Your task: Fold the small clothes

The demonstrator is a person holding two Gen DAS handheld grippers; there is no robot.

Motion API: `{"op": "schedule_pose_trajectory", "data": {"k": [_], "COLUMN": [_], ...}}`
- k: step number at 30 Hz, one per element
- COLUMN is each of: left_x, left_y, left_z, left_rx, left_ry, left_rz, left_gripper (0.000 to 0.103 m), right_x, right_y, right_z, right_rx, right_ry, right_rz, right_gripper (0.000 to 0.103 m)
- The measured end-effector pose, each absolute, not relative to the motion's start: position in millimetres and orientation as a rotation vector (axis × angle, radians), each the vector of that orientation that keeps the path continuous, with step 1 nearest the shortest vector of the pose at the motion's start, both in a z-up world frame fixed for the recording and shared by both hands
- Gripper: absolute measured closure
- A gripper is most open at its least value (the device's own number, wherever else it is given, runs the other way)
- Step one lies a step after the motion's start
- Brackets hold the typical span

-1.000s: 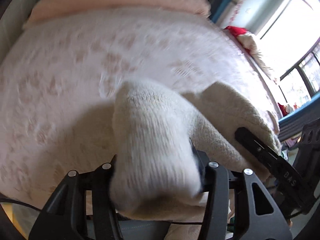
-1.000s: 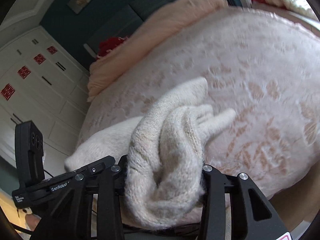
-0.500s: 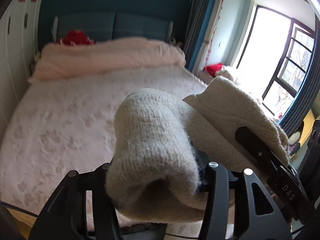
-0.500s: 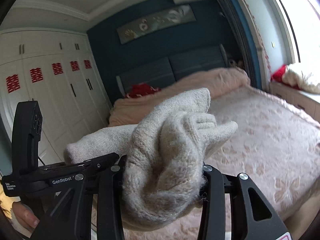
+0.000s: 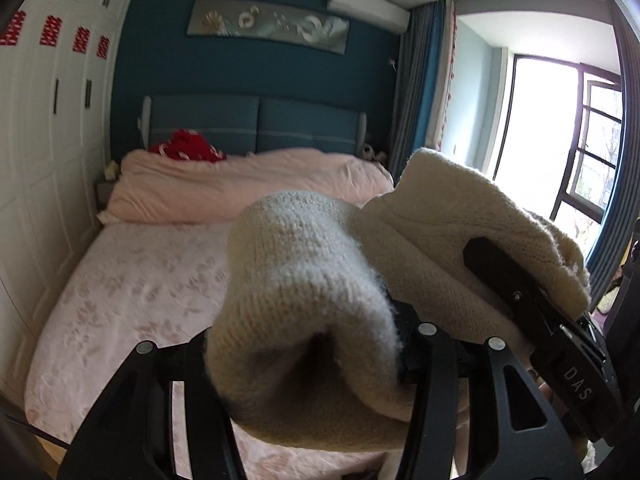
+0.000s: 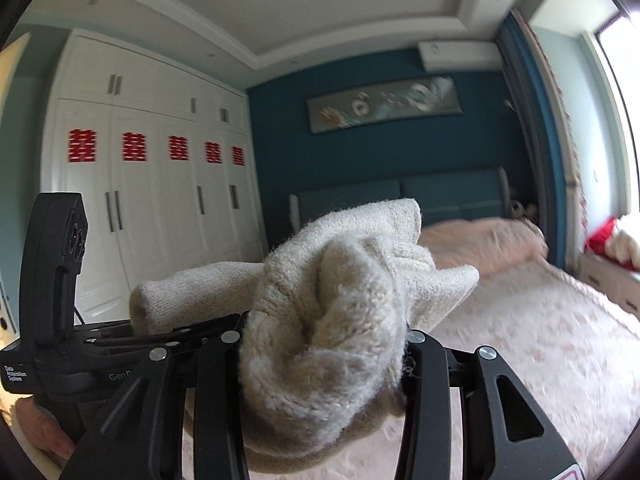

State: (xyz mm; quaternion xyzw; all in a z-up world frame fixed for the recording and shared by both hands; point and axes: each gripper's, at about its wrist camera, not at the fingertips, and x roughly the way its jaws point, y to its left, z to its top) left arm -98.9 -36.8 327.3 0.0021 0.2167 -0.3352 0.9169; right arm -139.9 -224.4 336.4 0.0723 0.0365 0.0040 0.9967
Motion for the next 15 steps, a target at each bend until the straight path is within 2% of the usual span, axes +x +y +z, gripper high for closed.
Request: {"op": "schedule_pose_trajectory", "data": {"k": [9, 15], "left_x": [-68.9, -20.8], "left_y": [27.0, 52.3], "left_z": [357.7, 328.5], "left_rx": [-0.029, -0.012], "left_ry": [0.290, 0.252], "left_rz": [-0.636, -0.610], "left_gripper": [0.054, 0.052], "right_x": [-85.5, -21.9], "right_y": [-182.4, -185.8], "right_z": [359.5, 310.3], "right_rx": [0.118, 0.254], "right_ry": [-0.004, 0.055], "right_rz": [0.144, 0.232], "right_gripper": [0.063, 0.060]}}
